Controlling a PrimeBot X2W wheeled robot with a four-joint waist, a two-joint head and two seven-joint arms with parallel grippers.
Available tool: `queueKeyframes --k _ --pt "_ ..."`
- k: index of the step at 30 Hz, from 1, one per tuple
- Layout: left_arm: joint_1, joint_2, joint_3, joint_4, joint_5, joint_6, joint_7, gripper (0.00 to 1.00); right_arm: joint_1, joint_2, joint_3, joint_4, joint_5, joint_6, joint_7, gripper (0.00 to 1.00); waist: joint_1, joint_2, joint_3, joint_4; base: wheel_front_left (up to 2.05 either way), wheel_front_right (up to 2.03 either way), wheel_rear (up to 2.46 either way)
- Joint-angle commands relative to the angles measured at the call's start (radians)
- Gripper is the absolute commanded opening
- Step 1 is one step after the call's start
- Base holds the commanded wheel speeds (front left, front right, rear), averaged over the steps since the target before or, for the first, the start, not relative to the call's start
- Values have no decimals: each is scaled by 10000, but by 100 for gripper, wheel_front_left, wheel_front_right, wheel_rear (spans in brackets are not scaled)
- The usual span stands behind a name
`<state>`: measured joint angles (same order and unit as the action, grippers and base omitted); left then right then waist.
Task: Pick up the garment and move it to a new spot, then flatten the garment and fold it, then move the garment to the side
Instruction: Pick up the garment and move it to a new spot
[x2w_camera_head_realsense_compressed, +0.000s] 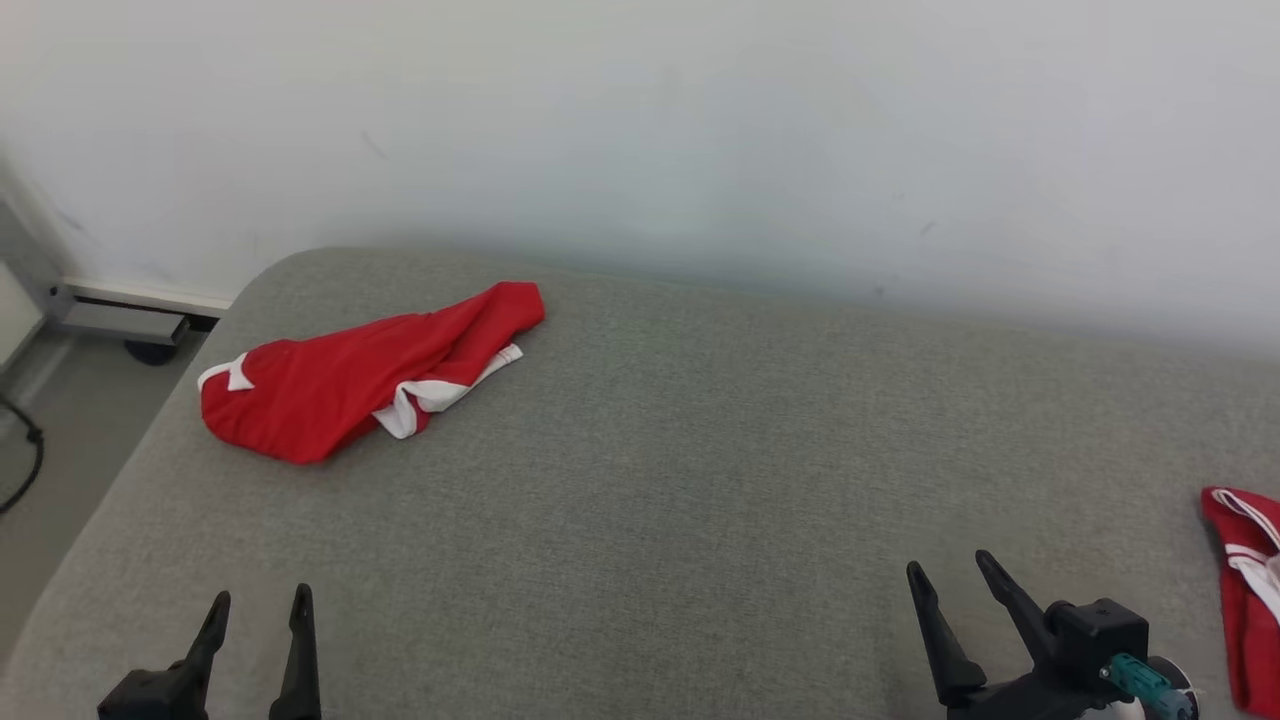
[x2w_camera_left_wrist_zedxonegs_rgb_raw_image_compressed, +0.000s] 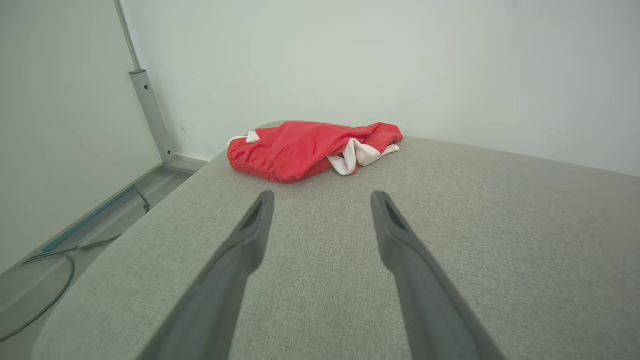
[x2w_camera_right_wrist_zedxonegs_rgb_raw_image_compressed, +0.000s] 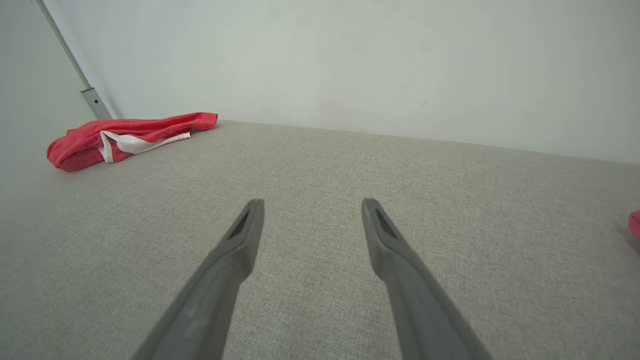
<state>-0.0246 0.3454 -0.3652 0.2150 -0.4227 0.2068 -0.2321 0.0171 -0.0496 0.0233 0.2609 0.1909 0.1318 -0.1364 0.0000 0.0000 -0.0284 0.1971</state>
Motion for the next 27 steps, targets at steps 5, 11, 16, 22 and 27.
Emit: queueKeyframes --k 5,11,16,22,27 --pt "39 115 -31 -63 -93 29 23 100 -12 -22 32 69 139 -23 -68 100 0 0 32 855 0 0 0" --pt "74 148 -51 -78 -117 37 52 100 -48 -22 64 151 133 -23 -93 100 0 0 64 1345 0 0 0" --pt "133 174 -71 -133 -147 72 48 100 -132 -24 132 196 155 -23 -117 100 0 0 121 1593 0 0 0" --pt "82 197 -114 -136 -206 37 95 100 -216 -22 202 186 135 -23 -72 100 0 0 223 1619 0 0 0" --pt "-172 217 -208 0 -261 -130 276 100 -279 -22 238 101 130 -23 -29 100 0 0 332 1571 0 0 0"
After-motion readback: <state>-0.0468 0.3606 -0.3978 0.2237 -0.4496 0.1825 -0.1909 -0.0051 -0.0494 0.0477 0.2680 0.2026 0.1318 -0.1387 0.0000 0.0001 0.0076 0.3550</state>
